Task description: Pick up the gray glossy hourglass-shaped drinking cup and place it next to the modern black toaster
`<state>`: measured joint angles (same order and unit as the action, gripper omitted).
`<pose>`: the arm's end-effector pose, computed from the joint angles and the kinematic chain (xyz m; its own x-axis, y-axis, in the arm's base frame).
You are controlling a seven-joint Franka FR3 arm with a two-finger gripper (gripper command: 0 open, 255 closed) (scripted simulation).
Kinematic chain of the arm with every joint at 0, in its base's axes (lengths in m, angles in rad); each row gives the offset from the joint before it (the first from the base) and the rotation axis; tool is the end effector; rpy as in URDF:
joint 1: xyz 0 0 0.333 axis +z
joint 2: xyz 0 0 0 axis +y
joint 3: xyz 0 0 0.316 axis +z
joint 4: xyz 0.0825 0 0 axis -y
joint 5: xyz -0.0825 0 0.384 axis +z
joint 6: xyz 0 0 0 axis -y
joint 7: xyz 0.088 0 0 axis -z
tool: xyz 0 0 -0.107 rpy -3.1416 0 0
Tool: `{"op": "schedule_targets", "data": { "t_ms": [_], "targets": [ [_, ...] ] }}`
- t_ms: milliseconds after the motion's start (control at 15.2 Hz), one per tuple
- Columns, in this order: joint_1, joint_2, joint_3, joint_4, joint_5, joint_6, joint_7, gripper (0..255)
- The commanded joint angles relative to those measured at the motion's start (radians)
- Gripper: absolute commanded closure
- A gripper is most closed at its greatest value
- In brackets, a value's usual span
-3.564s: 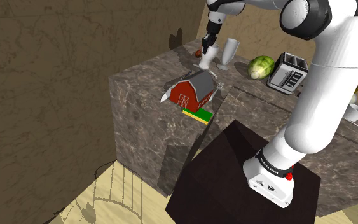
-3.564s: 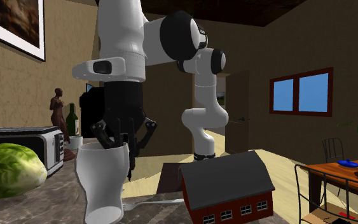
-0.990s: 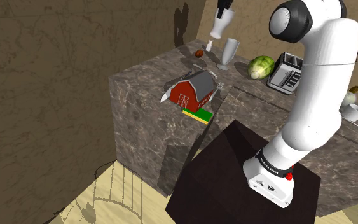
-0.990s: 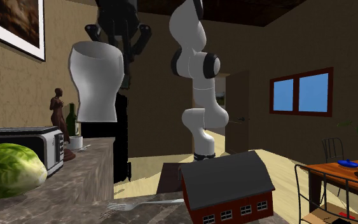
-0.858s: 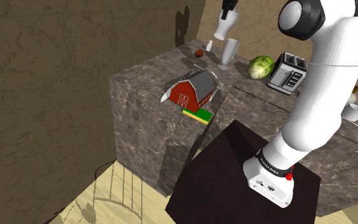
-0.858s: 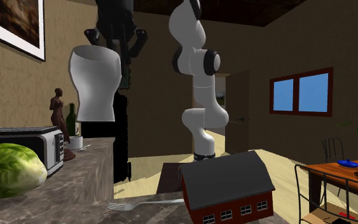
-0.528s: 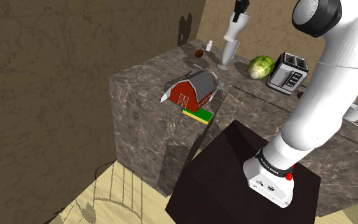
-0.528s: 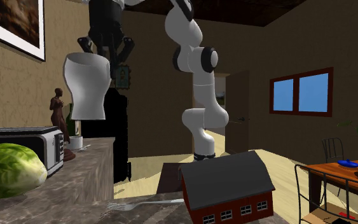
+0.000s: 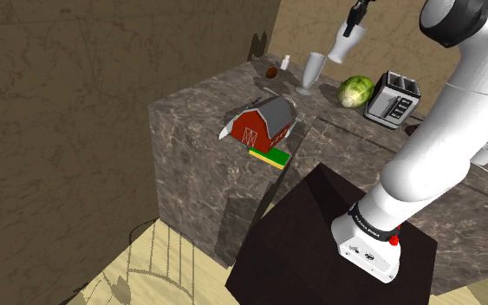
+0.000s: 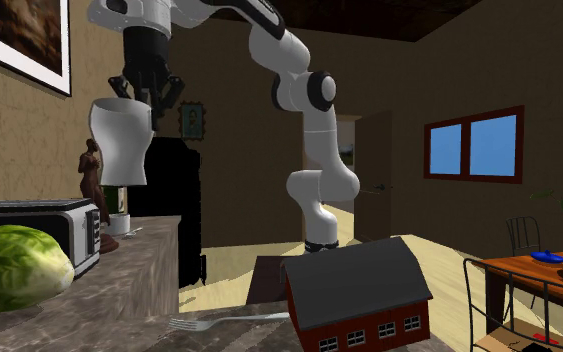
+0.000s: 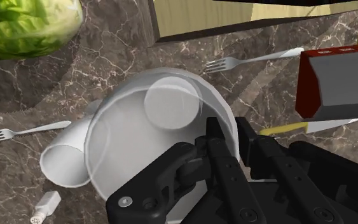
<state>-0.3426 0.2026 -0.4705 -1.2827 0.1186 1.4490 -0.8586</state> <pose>0.4445 -0.4013 0.6420 0.9977 0.0664 0.0102 0.0667 -0.9974 -0.0289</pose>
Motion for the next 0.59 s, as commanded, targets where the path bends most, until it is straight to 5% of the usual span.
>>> {"op": "schedule_targets", "data": {
  "t_ms": [0,528],
  "targets": [
    [-0.019,-0.019,-0.014,-0.023,-0.007,0.004,-0.038,255],
    [-0.134,-0.018,-0.087,-0.028,0.002,-0.001,-0.224,255]
  ]
}}
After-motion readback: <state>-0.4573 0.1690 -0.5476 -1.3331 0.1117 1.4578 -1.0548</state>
